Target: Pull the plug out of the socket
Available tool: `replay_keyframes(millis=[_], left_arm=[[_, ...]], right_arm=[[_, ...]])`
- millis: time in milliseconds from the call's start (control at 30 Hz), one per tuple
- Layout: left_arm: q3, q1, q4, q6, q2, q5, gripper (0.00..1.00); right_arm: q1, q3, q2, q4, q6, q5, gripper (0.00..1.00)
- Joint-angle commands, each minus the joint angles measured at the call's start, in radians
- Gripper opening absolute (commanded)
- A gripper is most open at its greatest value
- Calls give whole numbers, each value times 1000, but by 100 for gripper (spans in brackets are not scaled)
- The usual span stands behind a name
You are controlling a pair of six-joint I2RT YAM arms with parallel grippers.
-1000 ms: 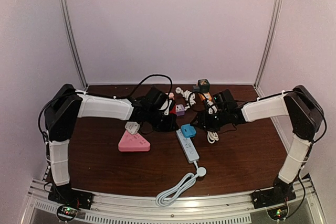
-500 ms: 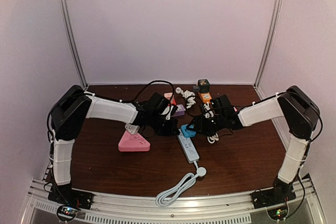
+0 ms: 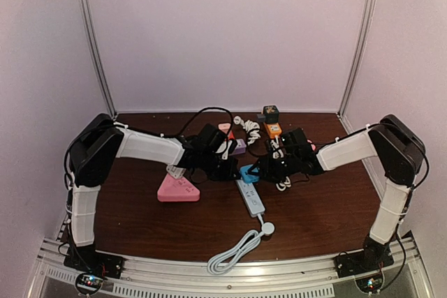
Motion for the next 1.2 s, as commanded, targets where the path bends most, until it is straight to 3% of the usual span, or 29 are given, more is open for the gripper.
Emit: replay_keyframes(millis=[0, 200, 533, 833, 1167], left_arm=[[2, -5, -4, -5, 35, -9, 0], [5, -5, -6, -4, 37, -11, 0], [17, -9, -5, -5, 45, -8, 0], [22, -11, -28, -10, 55, -20, 0], [-1, -10, -57, -26, 57, -48, 0]], right_arm=[[7, -16, -53, 38, 20, -28, 43], [18, -22, -57, 37, 20, -29, 32], [31, -10, -21, 36, 22, -17, 34], [31, -1, -22, 55, 38, -37, 9], [17, -31, -31, 216, 162, -133, 2]])
